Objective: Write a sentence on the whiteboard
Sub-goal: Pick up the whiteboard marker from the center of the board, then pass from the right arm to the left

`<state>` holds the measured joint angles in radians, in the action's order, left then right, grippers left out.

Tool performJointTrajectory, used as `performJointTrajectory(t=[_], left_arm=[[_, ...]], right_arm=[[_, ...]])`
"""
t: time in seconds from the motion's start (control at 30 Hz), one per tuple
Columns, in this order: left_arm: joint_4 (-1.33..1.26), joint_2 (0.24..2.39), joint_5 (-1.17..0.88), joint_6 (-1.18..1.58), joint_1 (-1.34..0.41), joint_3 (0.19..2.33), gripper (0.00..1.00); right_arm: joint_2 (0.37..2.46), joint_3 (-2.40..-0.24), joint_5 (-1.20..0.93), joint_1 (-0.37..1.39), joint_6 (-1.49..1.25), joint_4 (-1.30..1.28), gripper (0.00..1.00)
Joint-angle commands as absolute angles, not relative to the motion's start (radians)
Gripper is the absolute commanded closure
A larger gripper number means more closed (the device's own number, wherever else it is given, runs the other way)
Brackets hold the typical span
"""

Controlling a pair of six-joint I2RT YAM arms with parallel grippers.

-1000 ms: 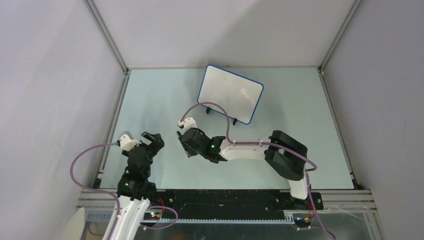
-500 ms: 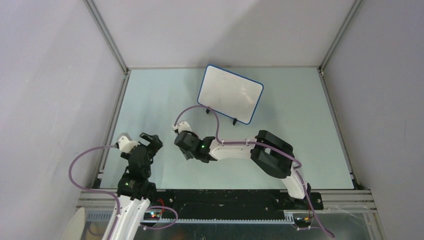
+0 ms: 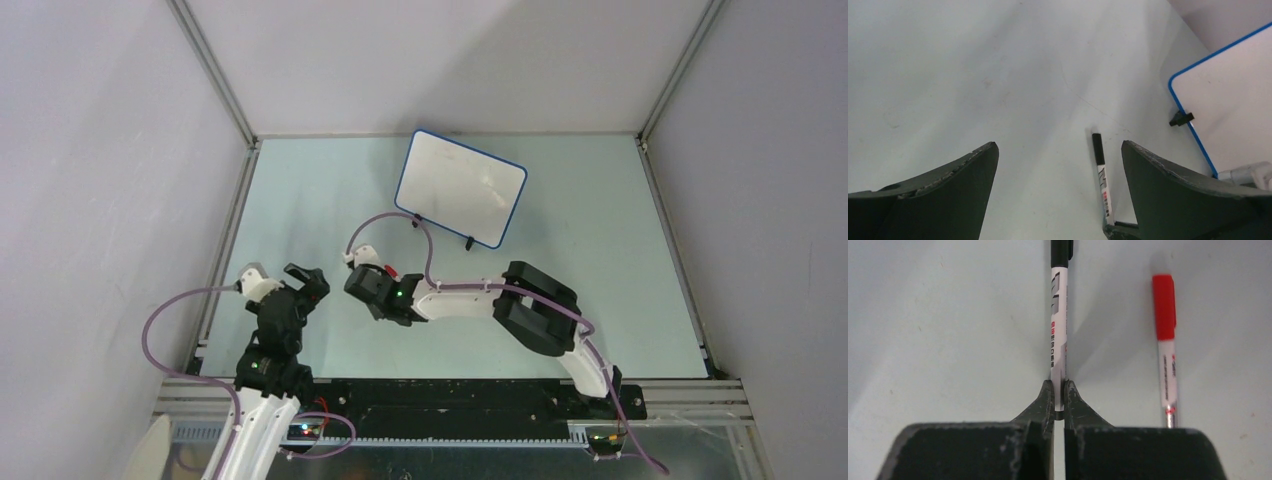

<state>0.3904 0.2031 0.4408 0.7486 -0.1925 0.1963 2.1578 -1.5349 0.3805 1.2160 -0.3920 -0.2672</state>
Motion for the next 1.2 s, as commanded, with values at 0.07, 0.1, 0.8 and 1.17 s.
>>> performJointTrajectory(t=[0.07,0.1,0.8,1.17], left_arm=[[0.281,0.224,0.276,0.707,-0.195,0.211,0.01],[0.267,0.236,0.223,0.713,-0.195,0.21,0.01],[0.042,0.513,-0.231,1.062,-0.189,0.291,0.45],[0.091,0.486,-0.159,1.052,-0.189,0.284,0.4]], right_arm=[[1.952,-1.405,0.296,1.199,-0.404,-0.222,1.0],[1.924,-1.396,0.281,1.194,-0.407,-0.222,1.0],[1.668,-1.219,0.011,1.155,-0.458,-0.15,1.0],[1.638,-1.199,0.032,1.152,-0.457,-0.148,1.0]])
